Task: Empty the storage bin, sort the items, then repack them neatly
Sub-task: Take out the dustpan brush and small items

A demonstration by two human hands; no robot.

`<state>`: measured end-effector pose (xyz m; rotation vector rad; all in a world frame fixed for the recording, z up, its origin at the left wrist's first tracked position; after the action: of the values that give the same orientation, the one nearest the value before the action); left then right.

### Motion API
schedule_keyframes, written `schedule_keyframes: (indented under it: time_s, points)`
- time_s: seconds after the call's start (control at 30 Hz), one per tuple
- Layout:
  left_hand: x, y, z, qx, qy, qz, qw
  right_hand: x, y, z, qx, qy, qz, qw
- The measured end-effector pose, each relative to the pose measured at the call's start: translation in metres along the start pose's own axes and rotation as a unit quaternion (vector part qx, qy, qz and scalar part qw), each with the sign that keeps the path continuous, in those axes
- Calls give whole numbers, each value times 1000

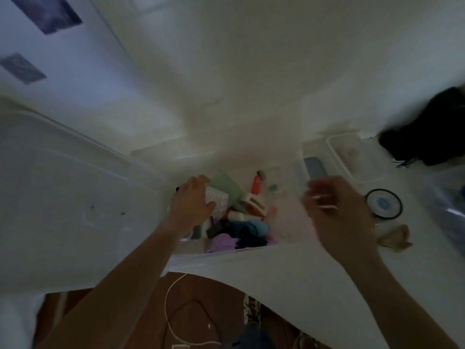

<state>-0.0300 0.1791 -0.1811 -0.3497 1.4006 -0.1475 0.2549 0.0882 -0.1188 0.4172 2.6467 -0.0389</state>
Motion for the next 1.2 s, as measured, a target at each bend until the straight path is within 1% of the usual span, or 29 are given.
schedule_keyframes:
  time_s: [0.07,0.13,0.17,0.2,0.27,0.3,0.4,0.5,0.63,0.73,0.8,0.83,0.9,0.97,1.03,1.07,1.1,1.13,1.2]
  points:
    - [9,21,-36,-37,-18,-18,999,61,22,-4,-23,-59,-122,991]
    - [19,40,-59,-46,-41,-36,997,120,42,2,-19,-128,-235,963]
    - [24,48,-66,-44,-46,-46,997,148,50,7,-26,-163,-277,947]
    - [28,54,-72,-41,-50,-59,996,171,56,9,-41,-202,-307,929]
    - [36,59,-77,-25,-70,-82,994,209,66,15,-71,-284,-329,898]
    - [39,60,-78,-9,-79,-87,993,224,69,20,-68,-304,-341,887]
    - [49,58,-82,24,-106,-110,988,257,70,31,-41,-283,-375,882]
    - [57,53,-92,9,-152,-134,979,272,72,39,-35,-271,-340,900]
    - [53,49,-99,-4,-188,-126,974,265,76,42,-3,-227,-327,917]
    - [46,48,-102,-29,-220,-141,965,243,81,39,3,-211,-266,941]
    - [40,47,-102,-42,-250,-138,957,218,84,32,21,-127,-182,975]
    - [35,46,-101,-44,-254,-129,958,204,84,27,42,-53,-134,989]
    - [24,38,-93,-45,-266,-109,957,174,80,14,62,88,-56,993]
    - [10,27,-77,-49,-312,-96,944,145,72,-5,44,155,-14,987]
    - [-6,12,-57,-55,-387,-84,917,111,60,-26,11,179,34,983]
    - [-15,3,-44,-54,-432,-85,896,90,49,-39,-13,169,59,984]
    - [-26,-12,-27,-43,-484,-101,868,68,36,-50,-46,141,81,986]
    - [-37,-29,-7,-27,-536,-135,833,45,19,-63,-89,97,100,986]
    - [-51,-74,37,-11,-609,-246,754,3,-23,-82,-167,-2,127,978]
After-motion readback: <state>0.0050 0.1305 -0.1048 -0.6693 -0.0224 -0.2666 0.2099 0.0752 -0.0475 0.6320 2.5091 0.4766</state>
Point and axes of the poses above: each hand's wrist, its own y-axis towards the middle knuckle, its own x-axis out of the palm, z = x × y, the point moved 4 cm from there along y, towards the middle knuckle, and after that the axes turned 10 degrees about -x, right-handed, at the moved point
